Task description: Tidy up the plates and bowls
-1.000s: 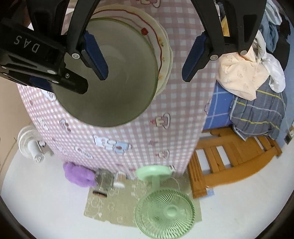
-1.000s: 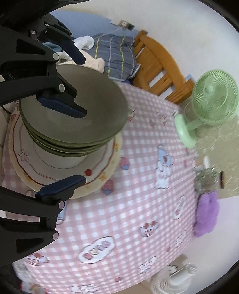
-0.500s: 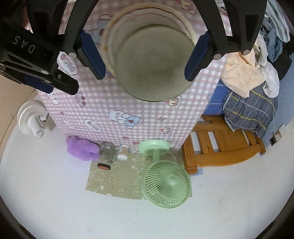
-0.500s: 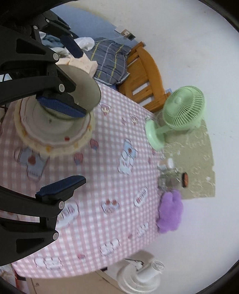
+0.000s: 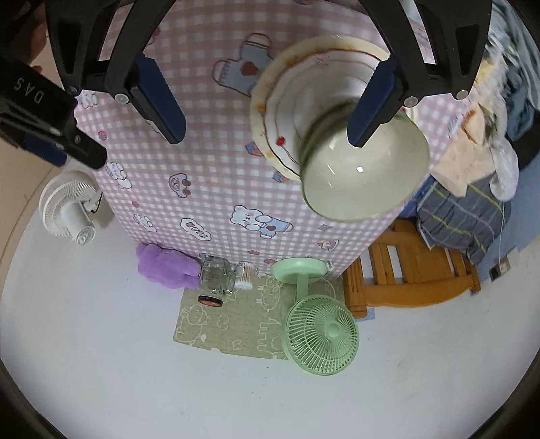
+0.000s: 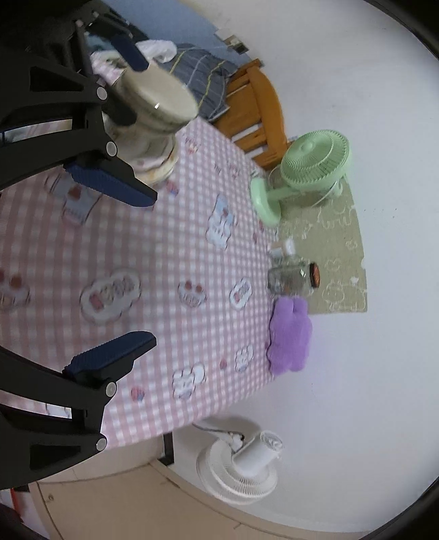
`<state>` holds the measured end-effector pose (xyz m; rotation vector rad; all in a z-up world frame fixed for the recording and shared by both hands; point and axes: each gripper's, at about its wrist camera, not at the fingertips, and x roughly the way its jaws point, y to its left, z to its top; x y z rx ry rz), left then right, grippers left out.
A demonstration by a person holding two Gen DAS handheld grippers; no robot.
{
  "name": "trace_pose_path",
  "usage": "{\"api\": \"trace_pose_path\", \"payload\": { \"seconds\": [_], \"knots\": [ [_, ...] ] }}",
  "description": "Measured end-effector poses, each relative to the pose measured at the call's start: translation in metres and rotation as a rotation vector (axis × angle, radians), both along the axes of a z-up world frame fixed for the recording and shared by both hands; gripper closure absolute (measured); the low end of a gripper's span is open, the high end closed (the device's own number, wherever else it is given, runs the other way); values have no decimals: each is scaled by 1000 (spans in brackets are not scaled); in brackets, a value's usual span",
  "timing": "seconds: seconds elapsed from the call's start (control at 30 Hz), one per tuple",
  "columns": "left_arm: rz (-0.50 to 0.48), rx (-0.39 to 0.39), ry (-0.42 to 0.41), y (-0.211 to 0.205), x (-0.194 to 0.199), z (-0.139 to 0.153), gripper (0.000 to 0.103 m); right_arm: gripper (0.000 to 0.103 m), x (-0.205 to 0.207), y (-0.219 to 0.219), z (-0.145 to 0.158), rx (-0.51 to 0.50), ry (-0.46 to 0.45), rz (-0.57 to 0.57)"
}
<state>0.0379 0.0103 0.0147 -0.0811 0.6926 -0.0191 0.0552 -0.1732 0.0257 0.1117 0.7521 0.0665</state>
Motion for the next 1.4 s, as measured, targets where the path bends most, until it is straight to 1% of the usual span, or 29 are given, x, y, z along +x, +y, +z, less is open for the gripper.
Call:
{"api": "trace_pose_path", "payload": {
  "seconds": [0.07,0.17,0.3,0.4,0.53,0.6,0.73,0.77,0.9,1.03,1.17,1.4],
  "knots": [
    [12,-7,-8,-4,-4,-5,5,24,-5,-11,-7,-11,1,3],
    [17,24,-21,-12,-10,-13,5,24,-12,-21,-15,-23,-7,6],
    [22,29,-2,-12,-16,-23,5,24,-23,-23,-25,-38,-27,1],
    [17,32,14,-7,-18,-31,5,24,-30,-16,-32,-42,-31,-5],
    [-9,40,6,2,-23,-36,5,24,-37,-2,-38,-32,-33,-10],
    [-29,43,0,6,-24,-41,5,24,-43,5,-39,-38,-50,-14],
    [-58,45,-16,15,-30,-49,5,18,-53,20,-46,-47,-74,-38],
    [-62,43,-18,18,-31,-50,5,17,-55,23,-48,-46,-74,-43],
    [-67,43,-29,24,-35,-50,5,17,-60,32,-53,-43,-70,-64],
    [-94,30,-59,24,-39,-46,5,16,-65,32,-50,-46,-96,-87],
    [-106,33,-62,22,-42,-49,4,16,-69,31,-52,-42,-101,-102],
    [-101,28,-67,24,-45,-49,3,16,-75,31,-52,-38,-105,-118]
  ]
}}
